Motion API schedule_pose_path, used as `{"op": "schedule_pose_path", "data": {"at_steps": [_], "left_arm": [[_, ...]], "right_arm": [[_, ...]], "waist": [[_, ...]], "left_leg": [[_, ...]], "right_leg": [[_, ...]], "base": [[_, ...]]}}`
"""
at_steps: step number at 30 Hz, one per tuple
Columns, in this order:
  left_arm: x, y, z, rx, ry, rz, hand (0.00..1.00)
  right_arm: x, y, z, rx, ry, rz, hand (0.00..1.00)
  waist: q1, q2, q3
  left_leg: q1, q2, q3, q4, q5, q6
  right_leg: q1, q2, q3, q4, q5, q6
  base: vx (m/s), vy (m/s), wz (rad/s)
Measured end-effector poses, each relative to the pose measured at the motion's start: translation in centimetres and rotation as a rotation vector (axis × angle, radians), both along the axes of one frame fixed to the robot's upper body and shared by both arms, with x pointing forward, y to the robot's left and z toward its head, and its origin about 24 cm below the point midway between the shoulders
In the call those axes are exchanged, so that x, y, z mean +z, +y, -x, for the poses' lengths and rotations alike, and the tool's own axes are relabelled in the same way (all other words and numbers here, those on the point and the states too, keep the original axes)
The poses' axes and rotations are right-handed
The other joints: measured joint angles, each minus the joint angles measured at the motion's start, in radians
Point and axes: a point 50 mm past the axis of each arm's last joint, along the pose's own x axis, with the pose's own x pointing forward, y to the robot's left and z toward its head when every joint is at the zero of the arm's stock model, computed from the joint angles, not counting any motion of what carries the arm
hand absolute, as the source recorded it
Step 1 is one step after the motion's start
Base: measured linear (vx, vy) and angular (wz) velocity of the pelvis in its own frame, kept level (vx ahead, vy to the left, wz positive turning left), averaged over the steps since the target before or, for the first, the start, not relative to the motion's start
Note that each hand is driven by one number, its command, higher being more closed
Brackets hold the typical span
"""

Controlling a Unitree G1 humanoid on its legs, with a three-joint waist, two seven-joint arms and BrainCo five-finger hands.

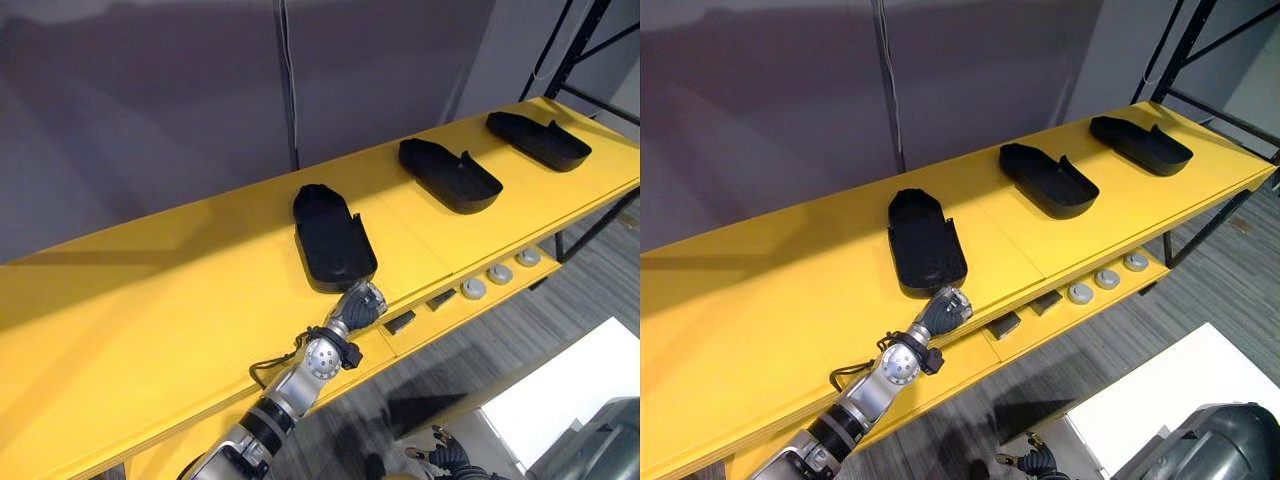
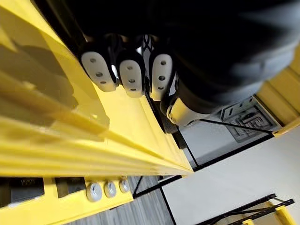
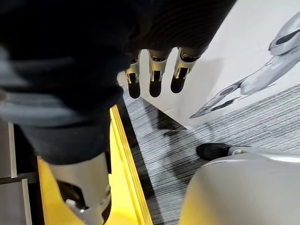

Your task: Walk over and take plastic housings, then place them on the shelf

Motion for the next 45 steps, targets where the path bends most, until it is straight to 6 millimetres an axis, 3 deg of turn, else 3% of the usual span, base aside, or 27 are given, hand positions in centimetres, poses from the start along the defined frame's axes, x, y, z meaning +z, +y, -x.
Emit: {"op": "schedule_pose_path", "data": {"at_steps": [3,13,30,40,45], "left_arm": [[0.0,0.1,-0.6,0.019,0.005,-0.017,1.0],[1.3,-0.8,-2.3,0.045,-0.009,-0.021,1.0],[4.0,0.0,-4.9,0.159,-0.056,0.015,1.0],[4.4,0.0,-4.8,0.173,-0.075,0.04,1.0],[6.4,0.4,-2.6,0.15,-0.153,0.212,1.0]], "right_arm": [[0.1,0.1,-0.4,0.001,-0.013,0.0,0.0],[0.3,0.1,-0.6,-0.012,-0.026,0.003,0.0],[0.7,0.1,-1.1,-0.019,-0.065,0.003,0.0],[0.7,-0.1,-1.1,-0.02,-0.063,0.008,0.0],[0.6,-0.1,-1.0,-0.018,-0.06,0.009,0.0]], "waist": [[-0.018,-0.001,0.015],[-0.035,-0.002,0.049],[-0.071,0.0,0.092],[-0.068,0.009,0.097],[-0.062,0.013,0.097]], "left_leg": [[0.0,0.0,0.002,0.0,-0.001,-0.001],[0.0,0.012,0.029,0.0,-0.006,-0.009],[0.001,0.022,0.057,0.0,-0.012,-0.018],[0.001,0.021,0.051,0.001,-0.012,-0.018],[0.002,0.019,0.024,0.001,-0.007,-0.016]], "right_leg": [[-0.001,0.0,0.001,0.0,0.0,0.0],[-0.011,0.012,0.026,0.0,0.001,-0.002],[-0.02,0.022,0.052,0.001,0.003,-0.005],[-0.016,0.02,0.045,0.003,0.003,-0.005],[-0.003,0.017,0.019,0.006,-0.001,-0.003]], "base": [[-0.02,-0.006,-0.01],[-0.02,-0.014,-0.07],[-0.02,-0.012,-0.04],[-0.03,-0.016,0.02],[-0.02,-0.013,0.14]]}}
